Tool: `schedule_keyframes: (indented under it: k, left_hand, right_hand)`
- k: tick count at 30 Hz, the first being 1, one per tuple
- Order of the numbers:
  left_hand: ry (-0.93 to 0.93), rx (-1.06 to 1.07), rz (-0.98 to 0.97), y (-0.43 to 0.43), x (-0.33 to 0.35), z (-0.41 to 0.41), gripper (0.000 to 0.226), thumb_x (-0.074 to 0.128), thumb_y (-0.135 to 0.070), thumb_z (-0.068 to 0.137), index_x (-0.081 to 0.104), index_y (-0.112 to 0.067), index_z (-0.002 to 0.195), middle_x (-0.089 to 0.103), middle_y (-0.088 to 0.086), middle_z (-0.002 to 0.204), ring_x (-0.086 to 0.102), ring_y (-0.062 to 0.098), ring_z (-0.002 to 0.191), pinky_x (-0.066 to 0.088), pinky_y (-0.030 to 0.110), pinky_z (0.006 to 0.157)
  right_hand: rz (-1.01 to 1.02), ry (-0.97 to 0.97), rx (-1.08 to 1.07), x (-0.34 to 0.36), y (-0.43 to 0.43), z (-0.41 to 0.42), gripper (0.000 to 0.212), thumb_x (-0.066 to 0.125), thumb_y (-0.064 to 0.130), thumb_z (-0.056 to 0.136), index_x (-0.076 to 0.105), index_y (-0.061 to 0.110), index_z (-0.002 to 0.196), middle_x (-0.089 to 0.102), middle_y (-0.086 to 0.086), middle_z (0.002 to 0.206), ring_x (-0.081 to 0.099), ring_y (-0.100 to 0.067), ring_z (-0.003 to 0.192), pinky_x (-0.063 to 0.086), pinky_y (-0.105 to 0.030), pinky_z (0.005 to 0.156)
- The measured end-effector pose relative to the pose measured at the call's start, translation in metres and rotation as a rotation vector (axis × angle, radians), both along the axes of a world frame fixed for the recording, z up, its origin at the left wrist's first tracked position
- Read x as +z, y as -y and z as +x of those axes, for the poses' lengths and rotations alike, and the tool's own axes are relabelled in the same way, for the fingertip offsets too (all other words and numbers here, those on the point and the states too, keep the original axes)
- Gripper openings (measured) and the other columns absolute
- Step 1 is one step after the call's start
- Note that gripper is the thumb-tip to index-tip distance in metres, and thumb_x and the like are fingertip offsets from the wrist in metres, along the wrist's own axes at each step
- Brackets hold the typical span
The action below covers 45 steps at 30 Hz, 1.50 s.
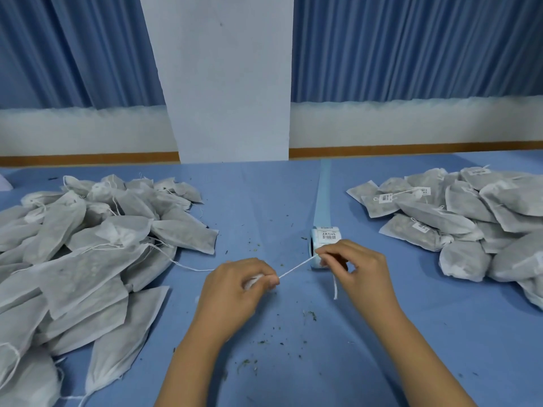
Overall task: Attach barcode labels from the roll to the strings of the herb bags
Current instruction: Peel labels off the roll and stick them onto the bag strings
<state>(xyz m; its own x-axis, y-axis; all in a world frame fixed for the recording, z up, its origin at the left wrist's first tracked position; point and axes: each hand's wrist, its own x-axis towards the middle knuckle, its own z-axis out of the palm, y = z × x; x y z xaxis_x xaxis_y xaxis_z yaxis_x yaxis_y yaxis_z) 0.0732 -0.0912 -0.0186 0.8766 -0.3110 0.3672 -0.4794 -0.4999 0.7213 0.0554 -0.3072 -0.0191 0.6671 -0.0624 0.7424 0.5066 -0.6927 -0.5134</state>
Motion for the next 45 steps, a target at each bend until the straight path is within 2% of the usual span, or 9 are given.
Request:
schedule_keyframes:
  k: [4,8,13,18,22,27,33,38,45]
  left_hand:
    - [-0.077,-0.181,-0.325,0.013,0.003,-0.005,0.012,0.068,-0.023,0.081,0.078,-0.03,0.078,0.073,-0.009,0.081,0.065,0.008,0.081,0.047,0.02,0.076]
    - [-0.114,-0.157,-0.545,0.02,-0.003,-0.005,0.02,0.072,-0.011,0.084,0.08,-0.028,0.085,0.076,-0.005,0.09,0.068,0.006,0.08,0.048,0.015,0.071]
    - [0.237,0.08,-0.166,0.01,-0.012,0.007,0.024,0.074,-0.006,0.083,0.079,-0.028,0.09,0.068,-0.024,0.112,0.061,-0.006,0.085,0.05,0.03,0.083]
    - [0.186,-0.017,0.044,0.008,-0.012,0.012,0.013,0.077,-0.012,0.081,0.08,-0.024,0.083,0.064,-0.028,0.105,0.053,-0.006,0.085,0.046,0.037,0.084]
    - [0.029,-0.156,-0.006,0.019,-0.01,0.003,0.011,0.077,-0.019,0.081,0.078,-0.029,0.078,0.061,-0.03,0.098,0.057,0.003,0.085,0.044,0.024,0.082]
    - [0.08,-0.111,-0.163,0.024,-0.008,-0.003,0.014,0.077,-0.012,0.08,0.077,-0.025,0.075,0.055,-0.015,0.098,0.057,0.009,0.085,0.04,0.01,0.074]
    - [0.218,0.09,-0.341,0.027,-0.006,-0.006,0.024,0.076,-0.004,0.08,0.073,-0.027,0.078,0.065,-0.011,0.082,0.063,0.002,0.083,0.041,0.006,0.073]
    - [0.1,0.068,-0.338,0.027,-0.005,-0.008,0.028,0.074,-0.007,0.083,0.069,-0.031,0.07,0.068,-0.013,0.079,0.065,0.006,0.08,0.043,0.009,0.071]
    - [-0.129,0.104,-0.393,0.028,-0.006,-0.006,0.019,0.069,-0.014,0.087,0.069,-0.024,0.071,0.07,-0.007,0.071,0.066,0.008,0.072,0.045,0.012,0.067]
  right_hand:
    - [0.156,-0.144,-0.001,-0.005,-0.01,0.003,0.012,0.072,-0.007,0.077,0.075,0.004,0.079,0.07,0.002,0.07,0.065,-0.005,0.063,0.045,-0.007,0.065]
    - [-0.002,-0.3,0.151,-0.013,-0.024,0.002,0.008,0.073,0.004,0.08,0.077,0.011,0.079,0.069,0.007,0.064,0.061,-0.002,0.06,0.045,-0.012,0.062]
    - [-0.152,-0.259,0.337,-0.011,-0.026,-0.005,0.008,0.067,0.014,0.086,0.074,0.013,0.082,0.06,0.005,0.066,0.045,-0.002,0.057,0.042,-0.02,0.058]
    - [-0.146,-0.043,0.271,-0.002,-0.023,-0.009,0.008,0.067,0.008,0.084,0.075,0.007,0.083,0.062,0.002,0.067,0.048,-0.003,0.062,0.045,-0.021,0.06]
    - [0.079,-0.004,0.195,0.0,-0.023,-0.009,0.007,0.069,0.003,0.081,0.075,0.007,0.079,0.066,0.006,0.068,0.058,-0.011,0.062,0.049,-0.027,0.061]
    - [0.464,-0.376,0.146,-0.003,-0.026,-0.005,0.016,0.069,0.001,0.082,0.074,0.014,0.075,0.07,0.004,0.068,0.065,-0.009,0.066,0.051,-0.025,0.069]
    - [0.399,-0.555,0.227,-0.006,-0.035,-0.007,0.019,0.071,0.012,0.083,0.073,0.018,0.064,0.066,0.005,0.057,0.054,-0.001,0.052,0.039,-0.012,0.056]
    - [0.359,-0.656,0.28,-0.007,-0.034,-0.007,0.018,0.072,0.016,0.083,0.074,0.022,0.067,0.067,0.002,0.06,0.054,-0.016,0.058,0.043,-0.029,0.061]
    - [0.075,-0.017,0.125,-0.003,-0.032,-0.012,0.003,0.071,0.011,0.08,0.068,0.01,0.079,0.061,0.006,0.08,0.054,-0.007,0.079,0.041,-0.013,0.073]
